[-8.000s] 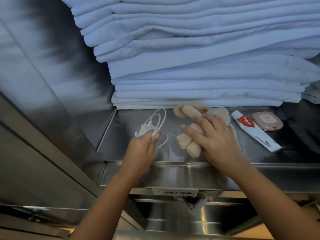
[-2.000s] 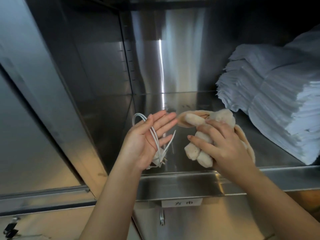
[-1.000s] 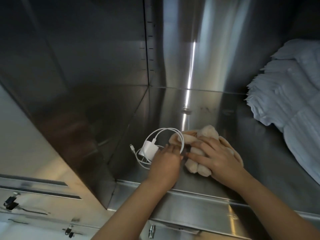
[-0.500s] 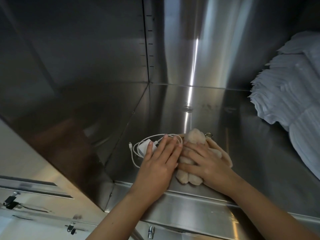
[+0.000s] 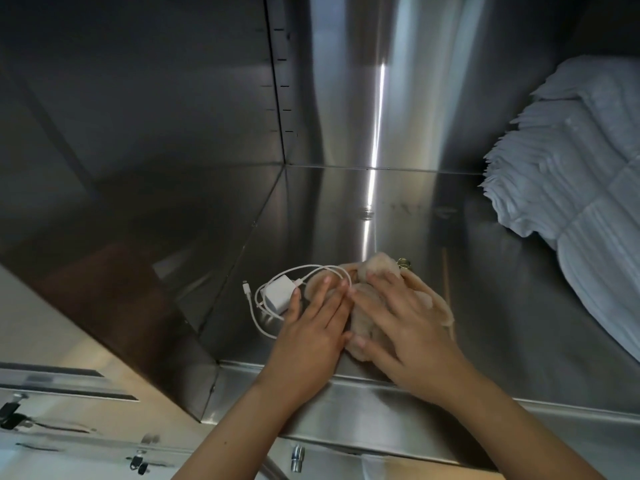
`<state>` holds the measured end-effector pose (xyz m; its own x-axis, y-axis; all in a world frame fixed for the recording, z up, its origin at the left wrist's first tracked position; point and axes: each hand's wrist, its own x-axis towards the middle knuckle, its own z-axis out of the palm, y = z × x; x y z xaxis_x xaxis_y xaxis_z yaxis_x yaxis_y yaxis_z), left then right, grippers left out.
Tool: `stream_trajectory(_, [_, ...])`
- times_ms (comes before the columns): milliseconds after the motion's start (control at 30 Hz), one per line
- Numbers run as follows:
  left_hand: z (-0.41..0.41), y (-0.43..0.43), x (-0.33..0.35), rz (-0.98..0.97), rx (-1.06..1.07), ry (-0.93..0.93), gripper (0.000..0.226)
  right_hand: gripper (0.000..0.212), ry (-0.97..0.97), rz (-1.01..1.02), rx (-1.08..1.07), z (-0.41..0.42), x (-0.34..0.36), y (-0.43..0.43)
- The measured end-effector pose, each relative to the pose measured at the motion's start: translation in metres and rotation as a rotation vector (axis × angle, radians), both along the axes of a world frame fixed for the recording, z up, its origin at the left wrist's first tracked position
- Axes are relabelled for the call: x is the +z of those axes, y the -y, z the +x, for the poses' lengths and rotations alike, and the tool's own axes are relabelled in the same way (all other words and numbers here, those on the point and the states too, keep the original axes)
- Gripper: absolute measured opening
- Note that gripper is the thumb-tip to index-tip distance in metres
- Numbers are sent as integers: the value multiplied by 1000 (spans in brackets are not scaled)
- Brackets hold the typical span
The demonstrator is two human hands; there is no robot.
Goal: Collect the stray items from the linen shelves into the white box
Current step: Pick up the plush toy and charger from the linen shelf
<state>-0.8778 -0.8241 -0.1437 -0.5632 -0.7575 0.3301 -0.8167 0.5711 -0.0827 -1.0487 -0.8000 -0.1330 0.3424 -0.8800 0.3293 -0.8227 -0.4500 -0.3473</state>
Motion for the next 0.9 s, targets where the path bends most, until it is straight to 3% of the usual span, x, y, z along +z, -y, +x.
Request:
stream_trajectory(100, [-1, 0, 0, -24, -16, -27, 48, 74, -186, 88, -49, 5, -13, 1])
stream_trajectory(167, [-2, 0, 0, 4, 3, -27, 57, 75, -236, 85, -51, 3, -14, 6])
stream_trajectory(500, [-10, 2, -6, 188, 79, -54, 60, 68, -175, 18, 88, -6, -10, 14])
stream_trajectory(900, [-20, -6, 2, 142, 246, -112, 55, 72, -243, 46, 89, -17, -4, 23])
